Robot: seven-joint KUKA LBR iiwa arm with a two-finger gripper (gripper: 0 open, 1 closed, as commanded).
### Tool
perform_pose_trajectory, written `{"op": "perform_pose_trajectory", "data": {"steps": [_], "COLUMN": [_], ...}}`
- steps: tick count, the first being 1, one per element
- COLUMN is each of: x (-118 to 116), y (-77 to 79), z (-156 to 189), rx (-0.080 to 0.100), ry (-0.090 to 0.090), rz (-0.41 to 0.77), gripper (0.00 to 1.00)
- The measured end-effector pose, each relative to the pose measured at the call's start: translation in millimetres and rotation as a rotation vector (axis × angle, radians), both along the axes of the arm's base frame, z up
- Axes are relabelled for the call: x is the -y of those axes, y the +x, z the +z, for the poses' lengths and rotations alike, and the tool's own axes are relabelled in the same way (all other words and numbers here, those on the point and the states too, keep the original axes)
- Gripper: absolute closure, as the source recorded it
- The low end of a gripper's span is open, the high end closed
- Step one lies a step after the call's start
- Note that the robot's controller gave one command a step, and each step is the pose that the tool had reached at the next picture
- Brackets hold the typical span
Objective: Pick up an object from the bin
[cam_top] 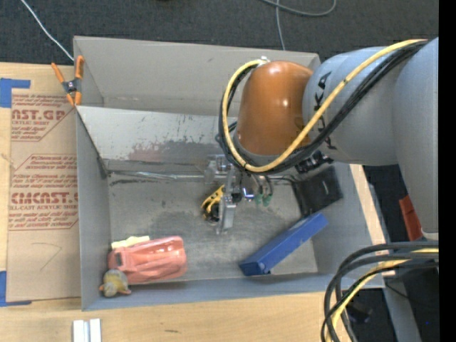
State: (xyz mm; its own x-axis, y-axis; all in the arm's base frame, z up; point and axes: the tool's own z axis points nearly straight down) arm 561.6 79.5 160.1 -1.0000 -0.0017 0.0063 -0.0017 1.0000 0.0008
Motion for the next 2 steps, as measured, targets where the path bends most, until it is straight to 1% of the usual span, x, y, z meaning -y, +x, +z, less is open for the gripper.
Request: {"op": "perform_pose_trajectory", "data": {"steps": [1, 2], "x": [0.5, 50.6], "y": [1.8, -7.2], "z": [4.8, -50.9], "rx": [0.008, -0.003], "ry": [0.001, -0.001], "rz": [-0.001, -0.022], "gripper": [0.0, 0.0]}}
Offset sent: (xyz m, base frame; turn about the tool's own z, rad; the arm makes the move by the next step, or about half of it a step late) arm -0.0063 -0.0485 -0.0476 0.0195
